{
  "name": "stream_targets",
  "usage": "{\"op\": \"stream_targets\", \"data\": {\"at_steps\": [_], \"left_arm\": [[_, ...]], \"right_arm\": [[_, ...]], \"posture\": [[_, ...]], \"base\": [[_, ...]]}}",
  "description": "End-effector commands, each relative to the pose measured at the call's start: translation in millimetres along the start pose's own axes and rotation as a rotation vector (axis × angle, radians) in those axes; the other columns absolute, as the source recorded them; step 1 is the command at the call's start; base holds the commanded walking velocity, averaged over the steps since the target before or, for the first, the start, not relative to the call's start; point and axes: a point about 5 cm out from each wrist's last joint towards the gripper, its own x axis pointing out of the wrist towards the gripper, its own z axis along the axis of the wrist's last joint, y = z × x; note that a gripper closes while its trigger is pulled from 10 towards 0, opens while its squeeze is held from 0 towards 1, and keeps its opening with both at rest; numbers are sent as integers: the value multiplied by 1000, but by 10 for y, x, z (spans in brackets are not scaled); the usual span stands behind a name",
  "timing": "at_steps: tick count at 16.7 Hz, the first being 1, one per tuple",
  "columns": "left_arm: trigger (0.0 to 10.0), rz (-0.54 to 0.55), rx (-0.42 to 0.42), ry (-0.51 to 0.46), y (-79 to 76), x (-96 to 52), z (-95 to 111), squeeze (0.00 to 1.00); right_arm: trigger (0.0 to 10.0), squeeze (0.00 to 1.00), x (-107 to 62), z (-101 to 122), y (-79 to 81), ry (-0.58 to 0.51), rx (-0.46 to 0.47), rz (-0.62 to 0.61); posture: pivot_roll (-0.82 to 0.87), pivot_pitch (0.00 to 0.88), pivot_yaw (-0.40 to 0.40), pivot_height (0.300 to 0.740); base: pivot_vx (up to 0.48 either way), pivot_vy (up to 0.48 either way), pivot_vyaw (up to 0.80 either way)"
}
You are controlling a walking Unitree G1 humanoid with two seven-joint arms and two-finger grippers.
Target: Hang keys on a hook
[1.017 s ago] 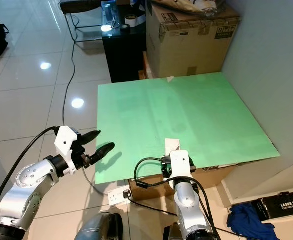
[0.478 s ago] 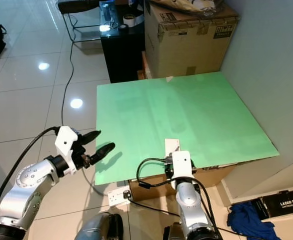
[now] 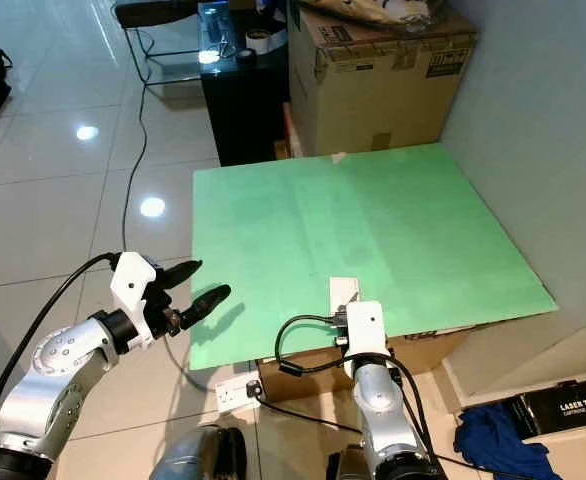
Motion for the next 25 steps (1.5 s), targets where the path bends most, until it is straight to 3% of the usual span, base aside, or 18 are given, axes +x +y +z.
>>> {"op": "stream_targets", "data": {"at_steps": [1,18,22,24,25], "left_arm": [[10000,-6,9,16,-5,-13,-19,0],[10000,-5,2,12,-28,88,-34,0],[10000,15,5,-19,5,194,7,0],[10000,136,-114,-54,49,254,-5,0],[10000,249,-232,-39,56,278,-102,0]], "right_arm": [[0,0,14,22,7,-7,18,-5],[0,0,54,104,-13,-44,24,20],[0,0,117,598,11,-233,0,51],[0,0,112,762,-3,-283,3,84],[0,0,106,837,-29,-311,-1,92]], "posture": [[-15,141,70,699],[-31,109,61,699],[-44,59,52,699],[-54,31,45,699],[-71,1,48,699]], "base": [[0,0,0],[0,0,0],[0,0,0],[0,0,0],[0,0,0]]}}
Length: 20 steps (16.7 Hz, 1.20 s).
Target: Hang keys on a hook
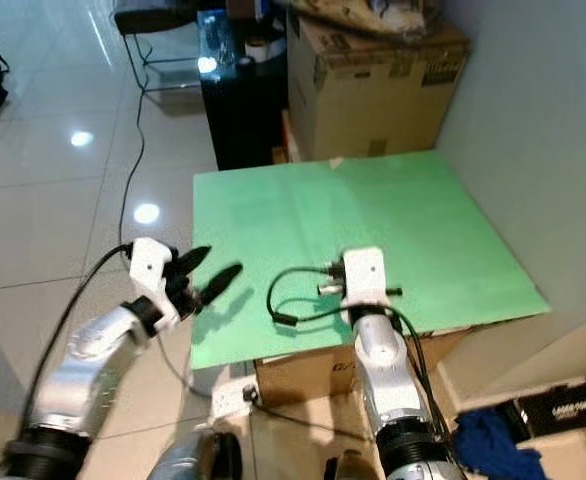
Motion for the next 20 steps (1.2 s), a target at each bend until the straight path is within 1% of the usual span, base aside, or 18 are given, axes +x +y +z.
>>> {"op": "stream_targets", "data": {"at_steps": [1,2,3,5,6,7,9,10,11,12,13,14,15,16,17,18,19,20], "left_arm": [[10000,128,-67,37,82,-35,-138,0],[10000,235,-115,18,127,-28,-193,0],[10000,307,-135,0,179,4,-205,0],[10000,398,-120,-54,233,114,-110,0],[10000,415,-124,-65,249,121,-87,0],[10000,449,-99,-77,290,86,-59,0],[10000,555,-58,-68,422,-231,-41,0],[10000,575,-49,-62,439,-336,-56,0],[10000,630,-36,-53,488,-563,-115,0],[10000,662,-5,-89,521,-758,-117,0],[10000,582,178,-217,437,-917,66,0],[10000,542,226,-249,367,-919,133,0],[10000,500,225,-256,263,-857,170,0],[10000,485,205,-237,218,-790,147,0],[10000,488,145,-170,187,-652,63,0],[10000,494,118,-131,198,-570,11,0],[10000,493,93,-137,222,-543,19,0],[10000,489,94,-148,259,-503,59,0]], "right_arm": [[0,0,-2,63,-50,-14,4,4],[0,0,-20,129,-99,-37,4,-3],[0,0,-28,171,-133,-49,8,-8],[0,0,-71,287,-175,-82,-2,19],[0,0,-91,305,-170,-94,-10,35],[0,0,-120,291,-164,-94,-8,49],[0,0,-253,170,-196,-69,-8,60],[0,0,-293,144,-239,-62,2,45],[0,0,-393,114,-350,-50,19,5],[0,0,-490,110,-434,-57,34,-27],[0,0,-652,185,-537,-128,48,-76],[0,0,-710,212,-534,-148,48,-77],[0,0,-765,241,-505,-166,44,-68],[0,0,-761,237,-481,-164,51,-58],[0,0,-684,200,-421,-141,62,-36],[0,0,-597,173,-366,-111,73,-11],[10000,0,-550,159,-331,-88,66,-3],[10000,0,-490,180,-310,-81,83,0]], "posture": [[-82,0,42,699],[-85,0,35,699],[-90,0,25,699],[-84,0,10,699],[-82,0,8,699],[-77,0,3,699],[-81,0,16,699],[-68,0,15,699],[-51,0,11,699],[-47,0,7,699],[-26,0,-18,699],[-24,0,-20,699],[-20,0,-25,699],[-22,0,-25,699],[-27,0,-21,699],[-28,0,-19,699],[-31,0,-12,699],[-31,0,-9,699]], "base": [[0,0,0],[0,0,0],[0,0,0],[0,0,0],[0,0,0],[0,0,0],[0,0,0],[0,0,0],[0,0,0],[0,0,0],[0,0,0],[0,0,0],[0,0,0],[0,0,0],[0,0,0],[0,0,0],[0,0,0],[0,0,0]]}}
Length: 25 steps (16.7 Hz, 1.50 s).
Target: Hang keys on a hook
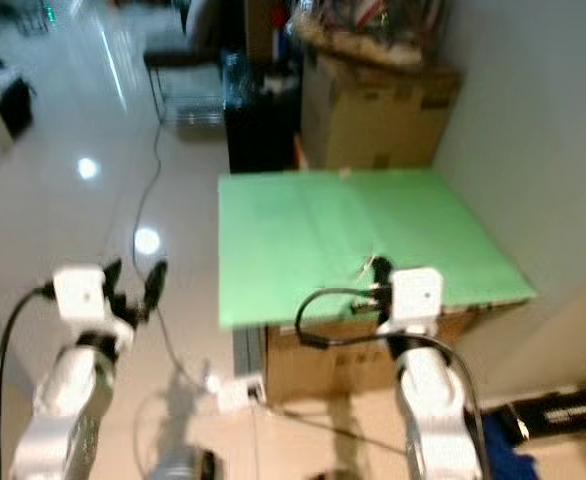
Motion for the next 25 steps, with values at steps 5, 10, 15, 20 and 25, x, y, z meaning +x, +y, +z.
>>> {"op": "stream_targets", "data": {"at_steps": [5,10,15,20,25], "left_arm": [[10000,23,-13,13,64,154,38,0],[10000,70,-19,24,142,172,-7,0],[10000,157,7,22,245,218,2,0],[10000,97,-22,55,184,299,-74,0],[10000,9,-11,64,140,380,-55,0]], "right_arm": [[10000,0,132,114,-65,-26,-13,-18],[10000,0,233,92,41,-27,-13,12],[10000,0,297,87,135,-43,48,61],[10000,0,335,23,84,-11,85,69],[10000,0,281,-92,73,14,133,20]], "posture": [[-43,0,-2,699],[-26,0,3,699],[-8,0,-16,699],[-4,0,-33,724],[-10,0,-1,740]], "base": [[0,0,366],[0,-209,621],[0,0,541],[0,0,455],[0,0,341]]}}
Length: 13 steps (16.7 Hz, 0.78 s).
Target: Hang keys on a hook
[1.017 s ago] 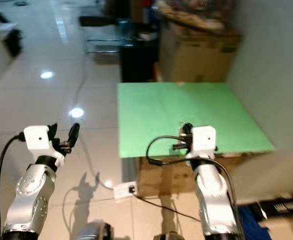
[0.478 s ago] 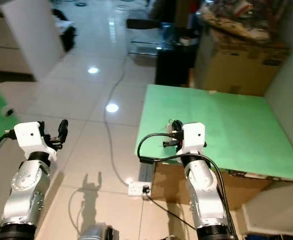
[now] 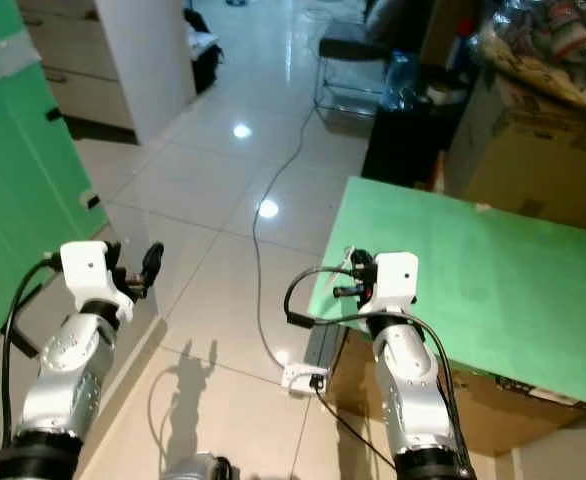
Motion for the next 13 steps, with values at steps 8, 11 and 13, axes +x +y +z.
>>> {"op": "stream_targets", "data": {"at_steps": [8,11,13], "left_arm": [[10000,-40,15,-72,-17,115,114,0],[10000,-19,29,-76,63,101,131,0],[10000,-19,9,-79,73,98,141,0]], "right_arm": [[10000,0,8,96,-97,-49,-3,-49],[10000,0,6,18,-144,-19,-10,-95],[10000,0,48,17,-70,-14,-21,-50]], "posture": [[-29,0,0,740],[-6,0,-6,740],[8,0,-13,740]], "base": [[0,0,50],[0,0,0],[0,443,0]]}}
